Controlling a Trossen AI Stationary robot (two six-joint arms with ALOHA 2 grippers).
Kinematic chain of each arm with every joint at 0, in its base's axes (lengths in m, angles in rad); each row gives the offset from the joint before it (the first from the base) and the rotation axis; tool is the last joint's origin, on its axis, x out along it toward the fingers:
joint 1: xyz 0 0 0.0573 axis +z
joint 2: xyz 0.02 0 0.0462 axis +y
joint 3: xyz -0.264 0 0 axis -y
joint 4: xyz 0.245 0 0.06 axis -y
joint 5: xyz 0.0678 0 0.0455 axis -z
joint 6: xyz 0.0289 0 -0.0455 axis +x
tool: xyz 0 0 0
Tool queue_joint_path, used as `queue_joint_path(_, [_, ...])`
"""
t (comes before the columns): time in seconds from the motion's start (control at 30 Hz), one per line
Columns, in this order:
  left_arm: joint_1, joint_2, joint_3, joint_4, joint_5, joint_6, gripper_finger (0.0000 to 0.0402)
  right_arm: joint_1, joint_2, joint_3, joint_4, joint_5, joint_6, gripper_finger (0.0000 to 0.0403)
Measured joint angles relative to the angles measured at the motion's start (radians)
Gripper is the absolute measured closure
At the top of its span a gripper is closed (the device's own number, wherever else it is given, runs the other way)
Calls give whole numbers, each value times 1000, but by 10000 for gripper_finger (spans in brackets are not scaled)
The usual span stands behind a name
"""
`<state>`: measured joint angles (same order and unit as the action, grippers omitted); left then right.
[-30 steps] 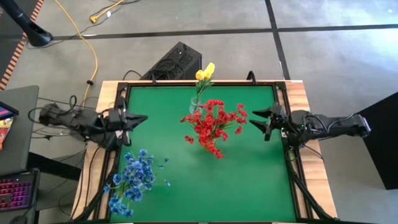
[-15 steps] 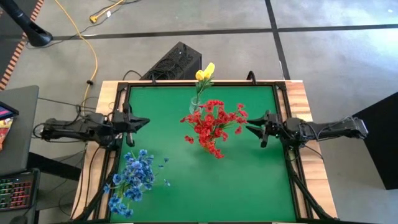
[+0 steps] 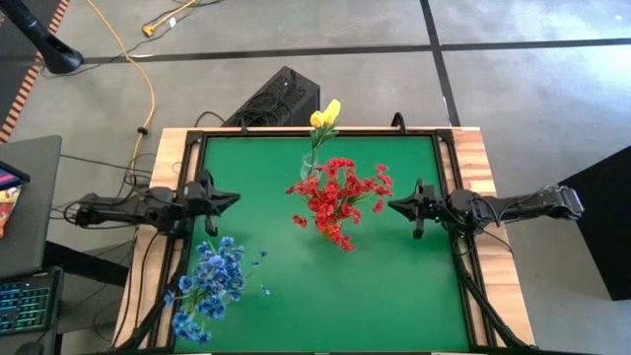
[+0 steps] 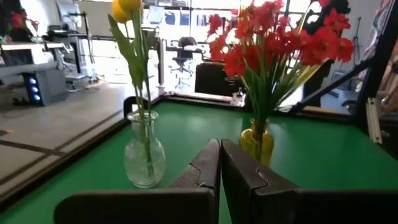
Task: Sort flowers into vase by color
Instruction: Return to Home Position
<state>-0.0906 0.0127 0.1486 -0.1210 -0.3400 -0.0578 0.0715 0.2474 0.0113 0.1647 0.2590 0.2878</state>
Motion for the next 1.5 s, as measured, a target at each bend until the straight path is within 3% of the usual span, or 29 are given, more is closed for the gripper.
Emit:
queue_joint_path(0.23, [0,-1,-24,5,44,-4,402,0,0,0,1,-27,-16,387])
queue_joint_path(0.57, [0,-1,-24,-20,99,-9,402,0,0,0,-6,-27,-40,375])
queue_joint_path(0.8, [0,0,-24,-87,18,-31,402,-2,0,0,-61,-25,-76,370])
queue_joint_path(1.1, [0,0,-24,-270,13,-94,401,-2,0,0,-104,-25,-79,368])
queue_joint_path(1.5, [0,0,-24,-265,18,-156,401,-2,1,0,-109,-25,-79,367])
